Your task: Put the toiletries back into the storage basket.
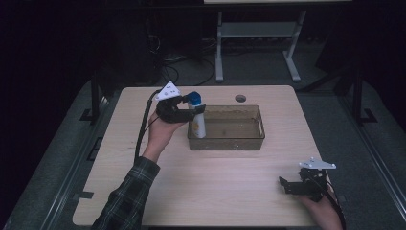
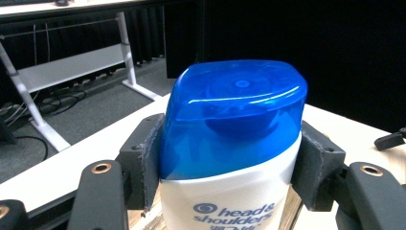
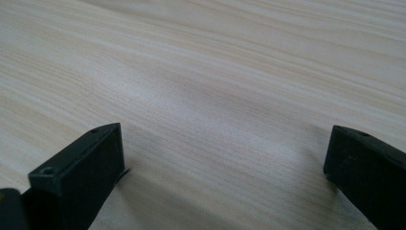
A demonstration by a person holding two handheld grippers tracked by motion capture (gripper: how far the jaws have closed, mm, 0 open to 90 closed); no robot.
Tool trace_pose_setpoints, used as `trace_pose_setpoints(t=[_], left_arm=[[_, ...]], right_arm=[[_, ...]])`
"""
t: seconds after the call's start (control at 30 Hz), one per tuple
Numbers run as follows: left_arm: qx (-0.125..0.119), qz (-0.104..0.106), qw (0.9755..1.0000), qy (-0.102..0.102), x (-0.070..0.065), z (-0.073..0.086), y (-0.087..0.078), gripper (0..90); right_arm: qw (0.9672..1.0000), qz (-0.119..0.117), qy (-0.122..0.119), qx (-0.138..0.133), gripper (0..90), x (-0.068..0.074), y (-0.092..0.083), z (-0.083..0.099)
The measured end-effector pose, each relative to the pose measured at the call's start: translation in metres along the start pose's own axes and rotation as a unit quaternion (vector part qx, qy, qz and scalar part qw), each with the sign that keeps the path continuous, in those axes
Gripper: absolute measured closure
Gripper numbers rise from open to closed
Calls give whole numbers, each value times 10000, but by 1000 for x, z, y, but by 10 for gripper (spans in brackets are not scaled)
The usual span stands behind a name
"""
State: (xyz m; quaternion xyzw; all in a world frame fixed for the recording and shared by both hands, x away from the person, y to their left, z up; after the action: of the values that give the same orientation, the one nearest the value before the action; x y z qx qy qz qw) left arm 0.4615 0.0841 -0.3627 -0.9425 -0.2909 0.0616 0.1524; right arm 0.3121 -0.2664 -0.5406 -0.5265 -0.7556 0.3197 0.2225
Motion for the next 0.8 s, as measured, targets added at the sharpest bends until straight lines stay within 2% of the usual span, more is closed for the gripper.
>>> trace_pose_setpoints(t=[0.8], left_arm=[[263,-46,9996,34,3,24,9,352]], right_arm=[[10000,0,0,-2,0,0,0,0]])
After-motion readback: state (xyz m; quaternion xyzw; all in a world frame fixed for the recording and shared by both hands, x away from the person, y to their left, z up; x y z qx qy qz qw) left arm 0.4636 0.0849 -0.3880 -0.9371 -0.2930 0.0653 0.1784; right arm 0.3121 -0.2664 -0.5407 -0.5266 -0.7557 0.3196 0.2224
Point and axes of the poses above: each handheld gripper's, and its own axes: y roughly forward along the jaws, z roughly out of its underside, x roughly to its left, the point moved 8 cm from there along y, roughly forward along the jaws, and after that the axes turned 2 degrees about z, right-handed, at the moved point
